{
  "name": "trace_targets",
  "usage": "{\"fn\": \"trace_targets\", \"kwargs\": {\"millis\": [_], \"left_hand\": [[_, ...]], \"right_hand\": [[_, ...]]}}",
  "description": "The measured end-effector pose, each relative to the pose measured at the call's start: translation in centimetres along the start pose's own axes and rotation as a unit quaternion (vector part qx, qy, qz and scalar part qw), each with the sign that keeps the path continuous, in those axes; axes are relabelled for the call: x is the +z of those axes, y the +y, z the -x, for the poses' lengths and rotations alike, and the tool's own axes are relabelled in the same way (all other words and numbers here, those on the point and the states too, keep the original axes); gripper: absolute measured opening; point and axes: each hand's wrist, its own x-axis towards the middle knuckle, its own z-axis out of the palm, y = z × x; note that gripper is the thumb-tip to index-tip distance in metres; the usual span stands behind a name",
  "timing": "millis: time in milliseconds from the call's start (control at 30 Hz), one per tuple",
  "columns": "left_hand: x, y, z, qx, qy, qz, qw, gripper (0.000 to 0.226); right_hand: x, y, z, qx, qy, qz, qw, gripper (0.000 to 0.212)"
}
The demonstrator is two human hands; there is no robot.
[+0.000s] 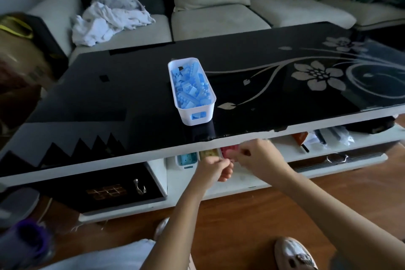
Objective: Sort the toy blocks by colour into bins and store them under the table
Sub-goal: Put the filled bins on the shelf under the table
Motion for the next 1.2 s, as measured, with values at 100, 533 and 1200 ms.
{"fn": "trace_targets", "kwargs": {"millis": [100, 533, 1200], "left_hand": [[-0.2, 4.5, 3.5, 0.075, -0.049, -0.134, 0.987, 0.028], [-7.9, 13.5, 4.2, 0.032, 0.302, -0.137, 0.943, 0.026], [-8.3, 14.1, 7.8, 0.005, -0.01, -0.212, 0.977, 0.038]], "right_hand": [[-3.4, -1.5, 1.3, -0.032, 0.149, -0.056, 0.987, 0.047], [-6.4, 1.9, -2.1, 0.047, 0.109, -0.01, 0.993, 0.038], [-13.6, 2.4, 1.6, 0.127, -0.055, -0.323, 0.936, 0.029]]}}
